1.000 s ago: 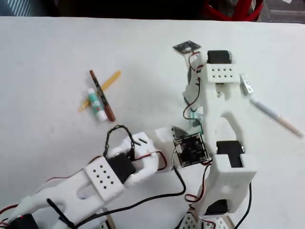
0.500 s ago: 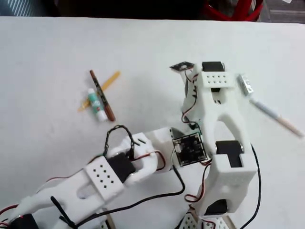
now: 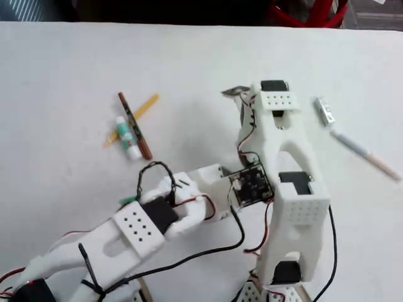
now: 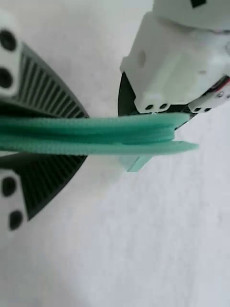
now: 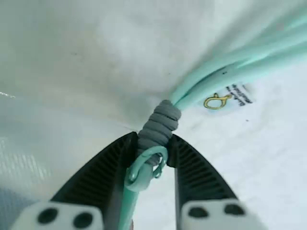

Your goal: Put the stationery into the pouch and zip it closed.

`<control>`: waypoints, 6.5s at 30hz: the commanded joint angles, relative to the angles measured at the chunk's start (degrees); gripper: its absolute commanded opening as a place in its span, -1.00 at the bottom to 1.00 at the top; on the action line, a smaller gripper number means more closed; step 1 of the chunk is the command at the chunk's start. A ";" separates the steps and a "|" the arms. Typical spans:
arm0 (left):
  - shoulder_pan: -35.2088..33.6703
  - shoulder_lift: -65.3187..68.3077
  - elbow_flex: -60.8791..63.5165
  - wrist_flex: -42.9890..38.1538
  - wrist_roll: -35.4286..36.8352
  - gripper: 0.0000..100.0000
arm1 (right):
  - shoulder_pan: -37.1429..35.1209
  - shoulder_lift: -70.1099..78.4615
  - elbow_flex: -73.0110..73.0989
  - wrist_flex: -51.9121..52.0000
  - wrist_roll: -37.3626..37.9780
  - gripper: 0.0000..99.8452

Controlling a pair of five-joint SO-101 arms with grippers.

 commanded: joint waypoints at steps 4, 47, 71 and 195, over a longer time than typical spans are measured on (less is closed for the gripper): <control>0.31 -0.40 0.53 -1.05 -0.70 -0.95 | 4.00 -2.24 -3.34 0.84 0.09 -0.96; -2.68 31.78 -20.57 2.73 -4.31 -0.95 | 11.47 -24.40 -3.25 -4.09 -13.01 -0.96; -4.00 28.62 -20.66 3.25 -2.64 -0.95 | 7.78 -48.48 0.70 -5.05 -13.10 -0.96; -7.87 -22.37 14.59 -18.20 23.21 -0.74 | 31.60 -28.00 9.41 -36.62 25.23 -0.68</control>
